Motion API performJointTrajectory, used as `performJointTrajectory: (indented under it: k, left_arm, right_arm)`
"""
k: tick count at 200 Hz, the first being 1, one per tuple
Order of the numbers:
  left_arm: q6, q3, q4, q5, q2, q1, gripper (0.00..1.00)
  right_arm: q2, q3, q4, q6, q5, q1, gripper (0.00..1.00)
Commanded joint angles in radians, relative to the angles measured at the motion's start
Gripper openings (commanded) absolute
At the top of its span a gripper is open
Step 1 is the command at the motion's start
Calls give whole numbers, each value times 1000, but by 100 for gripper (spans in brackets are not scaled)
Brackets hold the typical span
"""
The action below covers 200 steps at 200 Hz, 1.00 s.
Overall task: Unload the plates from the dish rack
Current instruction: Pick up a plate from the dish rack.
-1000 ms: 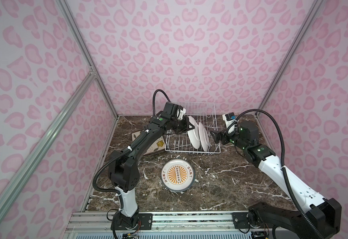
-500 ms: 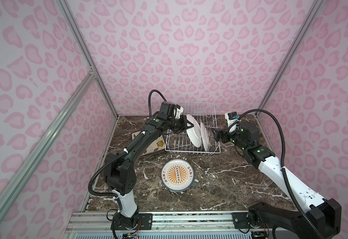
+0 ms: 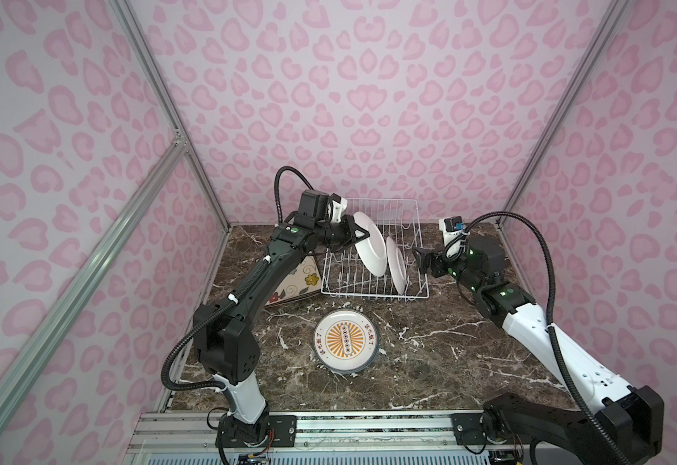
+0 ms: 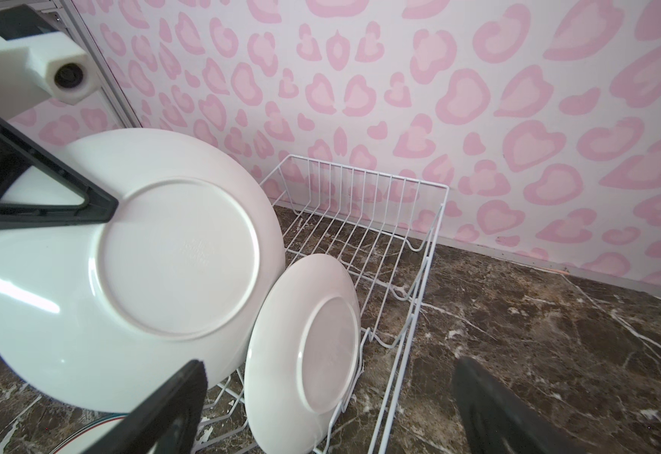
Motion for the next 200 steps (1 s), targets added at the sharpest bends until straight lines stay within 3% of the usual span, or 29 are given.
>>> performJointTrajectory:
  k: [1,48,95,134,200]
  left_arm:
    - [48,25,19,-12,-17,7,4]
    - [129,75,-43,-53,-17,12,3]
    - [269,121,-60,-68,-28,13,4]
    - [409,87,-52,-179,-79,6,3]
    - [695,-84,74,-489,-223,-66,3]
  right_arm:
    - [5,5,40,10,-11,0,99]
    - [0,7,45,21,-18,0,99]
    - [15,43,77,153,-114,-50,99]
    - [41,82,56,212,-151,-59,99]
    - [94,134,39,279,-223,-65,98]
